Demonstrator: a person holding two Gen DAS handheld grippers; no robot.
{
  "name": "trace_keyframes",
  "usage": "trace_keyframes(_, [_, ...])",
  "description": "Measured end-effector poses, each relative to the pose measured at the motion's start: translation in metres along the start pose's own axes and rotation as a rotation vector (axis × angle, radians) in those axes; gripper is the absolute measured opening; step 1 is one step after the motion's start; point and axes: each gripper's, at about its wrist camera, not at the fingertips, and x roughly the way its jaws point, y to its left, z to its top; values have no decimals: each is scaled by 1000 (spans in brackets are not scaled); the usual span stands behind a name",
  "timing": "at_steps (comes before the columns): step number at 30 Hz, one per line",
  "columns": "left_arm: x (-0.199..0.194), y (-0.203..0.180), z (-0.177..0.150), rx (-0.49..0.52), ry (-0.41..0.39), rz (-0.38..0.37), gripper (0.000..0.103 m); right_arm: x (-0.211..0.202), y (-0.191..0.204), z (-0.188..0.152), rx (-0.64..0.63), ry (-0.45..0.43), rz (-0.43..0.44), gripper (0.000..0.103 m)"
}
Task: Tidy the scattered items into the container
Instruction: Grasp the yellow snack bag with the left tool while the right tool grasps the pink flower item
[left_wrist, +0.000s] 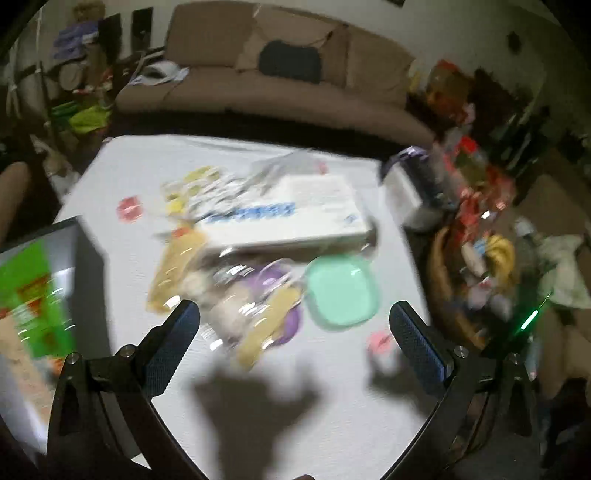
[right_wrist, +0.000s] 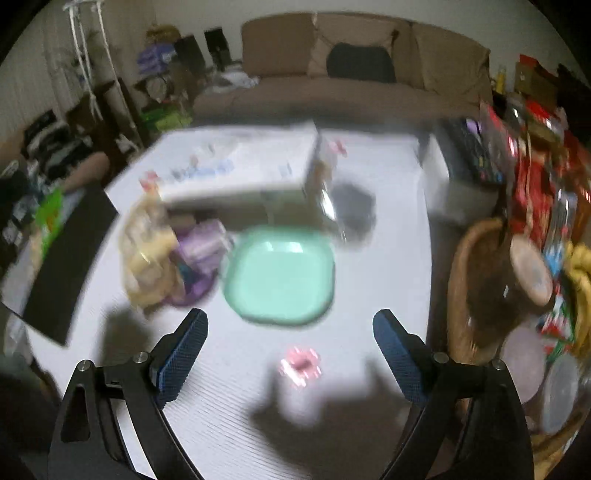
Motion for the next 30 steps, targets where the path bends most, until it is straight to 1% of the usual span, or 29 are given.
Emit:
trace_keyframes(1, [8,-6,1,23,-28,30,103,9,-4,-11,-11,35,-40,93])
trace_keyframes(2, [22,-9,1,59,-65,95,103,27,0,-19,-36,103,-92,92])
trace_keyframes(3, [37,-9,-2,88,-98,156,103,39,3,-28,-53,146,-106,86])
trace_keyframes(4, [47,-4,-7,103,-125,196,103,49,8,-33,-75,177,-77,79])
trace_keyframes(5, [57,3,-16,108,-157,248,96,53,13,-38,-86,182,-46,77])
trace_keyframes(6, [66,12,-23,101,-173,296,92,56,15,-39,-93,181,-24,77])
trace_keyframes(7, [72,21,-28,88,-158,309,91,59,17,-39,-100,189,-27,76])
trace_keyframes(8, [75,28,-31,71,-128,294,91,64,15,-39,-107,199,-42,75])
trace_keyframes(9, [78,33,-31,49,-95,270,91,68,15,-39,-115,208,-66,75])
trace_keyframes(10, [79,39,-29,18,-74,229,91,69,15,-39,-115,214,-84,75])
trace_keyframes(11, [77,45,-28,-9,-75,200,93,73,13,-39,-106,232,-92,75])
trace_keyframes(12, [75,51,-26,-25,-80,194,95,81,12,-41,-95,248,-83,69])
trace_keyframes(13, [74,56,-25,-41,-88,204,98,84,10,-42,-79,264,-66,58])
trace_keyframes(14, [74,60,-27,-50,-87,219,101,88,9,-44,-64,285,-56,50])
trace_keyframes(15, [77,64,-29,-59,-70,234,101,89,9,-47,-54,301,-66,43])
trace_keyframes(16, [83,68,-33,-67,-47,231,101,86,9,-46,-52,287,-65,32])
trace_keyframes(17, [85,70,-38,-75,-32,225,101,84,8,-45,-38,287,-46,30])
trace_keyframes(18, [90,69,-43,-82,-15,219,101,81,7,-44,-19,284,-33,11])
trace_keyframes(20, [100,60,-60,-70,27,207,101,75,1,-42,22,263,-34,8])
trace_keyframes(22, [116,42,-72,-2,84,223,101,71,-4,-41,49,247,-37,6])
trace_keyframes(24, [125,29,-80,35,110,235,101,68,-8,-40,72,231,-30,6])
trace_keyframes(26, [128,20,-87,52,101,258,101,66,-9,-39,73,224,-31,6])
trace_keyframes(27, [129,17,-89,65,92,286,101,65,-8,-40,72,224,-28,6])
trace_keyframes(28, [130,14,-91,92,76,338,101,66,-8,-40,72,224,-25,6])
trace_keyframes(30, [132,8,-91,134,58,382,102,66,-6,-40,62,228,-24,6])
